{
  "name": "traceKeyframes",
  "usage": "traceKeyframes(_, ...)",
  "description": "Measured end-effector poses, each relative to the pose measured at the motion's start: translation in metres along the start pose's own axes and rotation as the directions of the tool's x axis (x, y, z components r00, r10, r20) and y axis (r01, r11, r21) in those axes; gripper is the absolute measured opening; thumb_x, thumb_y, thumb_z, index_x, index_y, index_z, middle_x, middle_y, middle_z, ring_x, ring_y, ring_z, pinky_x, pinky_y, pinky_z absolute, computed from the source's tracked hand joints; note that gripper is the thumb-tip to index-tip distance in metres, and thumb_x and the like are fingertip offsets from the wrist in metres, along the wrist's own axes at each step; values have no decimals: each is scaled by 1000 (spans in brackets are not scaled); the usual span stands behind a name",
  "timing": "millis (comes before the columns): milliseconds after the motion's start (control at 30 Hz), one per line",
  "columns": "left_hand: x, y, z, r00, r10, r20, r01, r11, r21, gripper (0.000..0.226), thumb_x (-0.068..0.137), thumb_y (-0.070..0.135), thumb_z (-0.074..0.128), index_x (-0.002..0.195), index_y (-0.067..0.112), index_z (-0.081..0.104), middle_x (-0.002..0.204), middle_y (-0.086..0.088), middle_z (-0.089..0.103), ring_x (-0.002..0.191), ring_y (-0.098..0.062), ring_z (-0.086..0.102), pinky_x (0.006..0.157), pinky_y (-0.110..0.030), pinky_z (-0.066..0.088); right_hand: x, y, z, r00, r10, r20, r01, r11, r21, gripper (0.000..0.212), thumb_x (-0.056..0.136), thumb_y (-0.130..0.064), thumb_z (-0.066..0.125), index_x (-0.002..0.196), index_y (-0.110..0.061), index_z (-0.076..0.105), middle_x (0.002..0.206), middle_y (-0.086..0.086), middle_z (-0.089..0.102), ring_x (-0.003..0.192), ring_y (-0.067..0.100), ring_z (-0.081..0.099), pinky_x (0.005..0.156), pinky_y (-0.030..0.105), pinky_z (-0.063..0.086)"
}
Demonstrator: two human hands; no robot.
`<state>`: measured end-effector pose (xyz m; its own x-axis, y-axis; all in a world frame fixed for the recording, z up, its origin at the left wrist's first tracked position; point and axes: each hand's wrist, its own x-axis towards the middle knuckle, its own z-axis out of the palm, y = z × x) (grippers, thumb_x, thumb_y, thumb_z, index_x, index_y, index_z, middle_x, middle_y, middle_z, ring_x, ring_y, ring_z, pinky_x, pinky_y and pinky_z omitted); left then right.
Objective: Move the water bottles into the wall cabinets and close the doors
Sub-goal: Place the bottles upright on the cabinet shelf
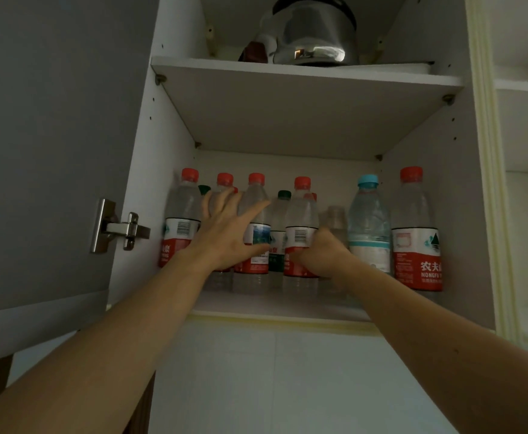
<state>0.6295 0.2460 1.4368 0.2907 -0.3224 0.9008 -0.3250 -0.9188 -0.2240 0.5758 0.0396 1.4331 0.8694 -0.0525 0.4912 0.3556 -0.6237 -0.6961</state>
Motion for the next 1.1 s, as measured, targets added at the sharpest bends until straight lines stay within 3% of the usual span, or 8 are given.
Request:
traceKeyframes(100,2,0,2,1000,-7,-2,8,1000,18,94,79,76,60,154,47,13,162,-13,20,151,-29,1,118,-53,-13,3,3,-2,999,-16,31,16,1000,13,53,88,-15,75,134,-12,51,125,10,65,113,26,63,93,38,54)
traceKeyframes(333,5,-1,9,999,-30,-27,29,999,-35,95,76,73,66,152,48,15,161,-14,22,149,-23,-1,114,-45,-17,11,3,-1,997,-25,79,24,1000,15,55,88,-15,76,136,-13,49,129,10,63,119,28,61,103,47,51)
traceKeyframes(633,3,-2,10,999,-43,-26,41,998,-43,96,77,68,70,153,43,19,161,-13,20,148,-20,-2,118,-53,-7,20,-5,15,994,-24,103,24,1000,-4,55,90,-16,73,136,-15,43,129,11,58,116,28,59,99,49,54)
traceKeyframes(867,1,-2,7,999,-36,-12,36,999,-38,96,79,66,70,156,40,18,162,-13,18,149,-20,-3,118,-49,-8,22,-3,17,994,-47,102,46,999,13,55,90,-15,73,137,-15,44,129,10,59,117,28,59,101,49,52)
traceKeyframes(1100,-1,0,7,999,-35,-11,34,999,-32,97,80,63,72,157,39,18,163,-13,16,152,-25,-2,117,-47,-12,9,-2,18,985,-133,112,130,991,30,40,97,-12,64,135,-12,52,132,10,62,114,21,58,101,37,48)
